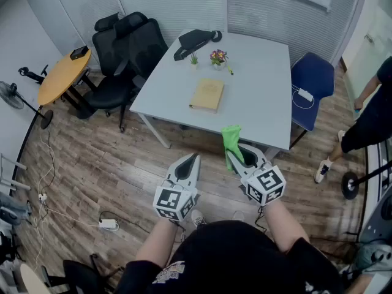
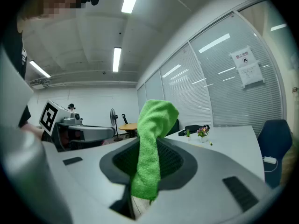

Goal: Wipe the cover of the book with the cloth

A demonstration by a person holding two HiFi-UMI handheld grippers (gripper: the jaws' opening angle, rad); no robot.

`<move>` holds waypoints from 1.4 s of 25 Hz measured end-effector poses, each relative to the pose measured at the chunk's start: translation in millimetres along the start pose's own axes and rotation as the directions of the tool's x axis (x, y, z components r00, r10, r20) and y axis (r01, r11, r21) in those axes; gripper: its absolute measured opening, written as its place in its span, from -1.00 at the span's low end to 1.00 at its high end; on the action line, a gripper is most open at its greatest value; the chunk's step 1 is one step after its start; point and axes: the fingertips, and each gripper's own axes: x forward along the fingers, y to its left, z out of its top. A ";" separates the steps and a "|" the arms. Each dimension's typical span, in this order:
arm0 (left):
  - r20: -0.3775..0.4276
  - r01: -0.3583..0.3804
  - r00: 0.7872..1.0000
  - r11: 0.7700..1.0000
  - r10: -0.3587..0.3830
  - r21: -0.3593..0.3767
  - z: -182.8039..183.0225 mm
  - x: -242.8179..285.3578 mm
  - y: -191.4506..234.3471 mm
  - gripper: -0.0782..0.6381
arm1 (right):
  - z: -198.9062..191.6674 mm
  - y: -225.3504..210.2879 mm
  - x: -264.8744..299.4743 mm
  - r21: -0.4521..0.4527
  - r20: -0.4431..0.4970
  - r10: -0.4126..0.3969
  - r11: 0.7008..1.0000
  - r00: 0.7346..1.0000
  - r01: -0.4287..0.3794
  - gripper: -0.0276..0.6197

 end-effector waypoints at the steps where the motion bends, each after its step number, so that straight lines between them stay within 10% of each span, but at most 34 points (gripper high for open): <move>1: 0.001 0.000 1.000 1.000 0.000 -0.001 0.9 0.5 2.0 -0.76 | 0.8 0.1 2.0 0.000 0.001 0.001 1.000 1.000 -0.001 -0.61; 35: -0.011 0.060 0.998 0.998 -0.060 -0.017 -1.3 -9.5 124.7 -0.76 | 6.5 21.7 92.9 0.051 0.027 -0.125 0.991 0.992 0.123 -0.61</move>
